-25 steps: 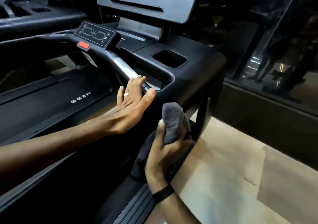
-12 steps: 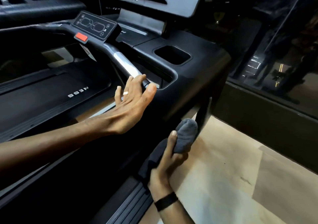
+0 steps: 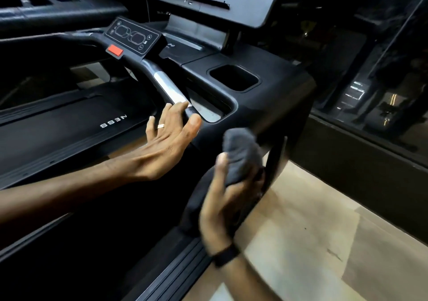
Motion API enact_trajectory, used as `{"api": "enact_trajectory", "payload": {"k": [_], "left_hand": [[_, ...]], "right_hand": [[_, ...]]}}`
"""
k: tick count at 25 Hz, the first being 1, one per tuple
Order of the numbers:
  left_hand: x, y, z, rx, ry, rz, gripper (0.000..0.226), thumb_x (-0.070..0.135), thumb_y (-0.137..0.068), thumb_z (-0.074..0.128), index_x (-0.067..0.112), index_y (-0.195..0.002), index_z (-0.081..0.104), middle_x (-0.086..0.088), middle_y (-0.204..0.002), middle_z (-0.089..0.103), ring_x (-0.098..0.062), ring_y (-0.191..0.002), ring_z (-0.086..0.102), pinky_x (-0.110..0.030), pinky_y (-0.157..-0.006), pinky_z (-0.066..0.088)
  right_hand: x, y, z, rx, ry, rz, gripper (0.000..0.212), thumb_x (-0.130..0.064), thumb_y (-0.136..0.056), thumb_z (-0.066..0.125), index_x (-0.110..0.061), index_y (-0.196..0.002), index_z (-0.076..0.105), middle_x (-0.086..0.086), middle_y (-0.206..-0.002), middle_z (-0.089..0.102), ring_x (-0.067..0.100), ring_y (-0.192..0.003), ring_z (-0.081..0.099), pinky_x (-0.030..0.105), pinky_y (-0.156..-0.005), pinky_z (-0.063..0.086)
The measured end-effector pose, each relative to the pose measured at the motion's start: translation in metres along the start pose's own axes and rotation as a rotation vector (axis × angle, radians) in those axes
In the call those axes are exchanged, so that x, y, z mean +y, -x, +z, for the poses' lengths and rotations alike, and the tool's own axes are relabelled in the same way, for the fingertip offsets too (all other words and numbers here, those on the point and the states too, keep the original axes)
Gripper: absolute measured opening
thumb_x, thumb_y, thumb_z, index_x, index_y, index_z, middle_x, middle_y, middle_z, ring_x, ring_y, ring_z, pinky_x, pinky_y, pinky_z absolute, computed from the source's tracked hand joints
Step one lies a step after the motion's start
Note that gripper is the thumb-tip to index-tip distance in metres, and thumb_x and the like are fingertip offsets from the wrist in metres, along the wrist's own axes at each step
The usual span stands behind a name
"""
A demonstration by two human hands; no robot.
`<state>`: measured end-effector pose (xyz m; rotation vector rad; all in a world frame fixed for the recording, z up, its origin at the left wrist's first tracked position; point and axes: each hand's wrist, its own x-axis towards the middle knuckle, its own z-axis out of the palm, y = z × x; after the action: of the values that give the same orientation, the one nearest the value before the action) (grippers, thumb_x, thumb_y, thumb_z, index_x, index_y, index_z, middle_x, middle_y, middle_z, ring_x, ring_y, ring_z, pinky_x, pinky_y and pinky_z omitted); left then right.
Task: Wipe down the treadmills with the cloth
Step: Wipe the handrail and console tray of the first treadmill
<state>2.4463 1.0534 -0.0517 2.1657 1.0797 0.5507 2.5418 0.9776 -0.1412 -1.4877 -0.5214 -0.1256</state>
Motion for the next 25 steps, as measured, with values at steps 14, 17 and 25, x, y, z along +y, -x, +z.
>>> {"api": "enact_trajectory", "payload": {"k": [14, 17, 25], "left_hand": [[0.003, 0.003, -0.001, 0.059, -0.114, 0.042, 0.108, 0.088, -0.069, -0.003, 0.027, -0.157, 0.0, 0.013, -0.165, -0.012, 0.008, -0.142, -0.03, -0.037, -0.119, -0.023], [0.006, 0.003, -0.002, 0.052, -0.116, 0.029, 0.1, 0.082, -0.071, -0.001, 0.029, -0.156, 0.001, 0.014, -0.164, -0.011, 0.01, -0.14, -0.031, -0.036, -0.118, -0.023], [0.002, 0.003, -0.002, 0.075, -0.156, 0.099, 0.115, 0.095, -0.064, -0.011, 0.026, -0.156, -0.004, 0.01, -0.165, -0.014, 0.006, -0.141, -0.034, -0.043, -0.118, -0.024]], "right_hand": [[-0.003, -0.06, 0.016, -0.395, 0.399, -0.558, 0.056, -0.07, -0.088, 0.049, -0.02, -0.108, 0.067, 0.013, -0.14, 0.05, 0.033, -0.11, 0.05, 0.045, -0.088, 0.035], [0.007, -0.1, 0.027, -0.383, 0.419, -0.603, 0.055, -0.067, -0.086, 0.053, -0.017, -0.103, 0.068, 0.014, -0.136, 0.054, 0.036, -0.111, 0.052, 0.047, -0.088, 0.039], [-0.005, -0.102, 0.037, -0.337, 0.478, -0.468, 0.048, -0.06, -0.085, 0.062, -0.019, -0.109, 0.07, 0.015, -0.141, 0.051, 0.037, -0.115, 0.05, 0.048, -0.093, 0.035]]}}
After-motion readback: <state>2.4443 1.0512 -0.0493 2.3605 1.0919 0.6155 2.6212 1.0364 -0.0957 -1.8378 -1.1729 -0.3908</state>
